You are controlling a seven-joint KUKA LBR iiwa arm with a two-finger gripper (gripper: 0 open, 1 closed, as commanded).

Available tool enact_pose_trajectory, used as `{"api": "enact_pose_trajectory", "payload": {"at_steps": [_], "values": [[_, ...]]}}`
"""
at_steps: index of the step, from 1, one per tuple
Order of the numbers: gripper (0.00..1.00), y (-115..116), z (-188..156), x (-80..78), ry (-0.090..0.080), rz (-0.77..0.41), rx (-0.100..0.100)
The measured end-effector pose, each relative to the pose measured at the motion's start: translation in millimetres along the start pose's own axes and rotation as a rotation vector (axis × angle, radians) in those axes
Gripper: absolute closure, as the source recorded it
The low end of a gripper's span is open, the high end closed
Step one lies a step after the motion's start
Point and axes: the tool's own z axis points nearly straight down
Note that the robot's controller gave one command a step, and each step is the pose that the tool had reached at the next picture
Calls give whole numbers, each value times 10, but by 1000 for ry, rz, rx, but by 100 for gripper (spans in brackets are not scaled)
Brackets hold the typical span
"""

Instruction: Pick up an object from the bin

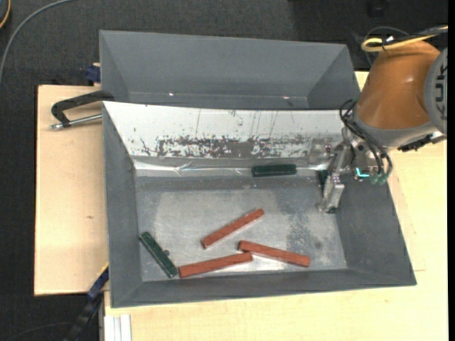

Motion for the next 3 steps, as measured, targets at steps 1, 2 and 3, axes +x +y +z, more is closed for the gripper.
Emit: {"api": "enact_pose_trajectory", "payload": {"at_steps": [1, 2, 3], "values": [[0, 1002, 854, -124, -7, 312, -2], [0, 1945, 558, 43, -12, -8, -2], [0, 1812, 572, 502, -5, -533, 2]]}}
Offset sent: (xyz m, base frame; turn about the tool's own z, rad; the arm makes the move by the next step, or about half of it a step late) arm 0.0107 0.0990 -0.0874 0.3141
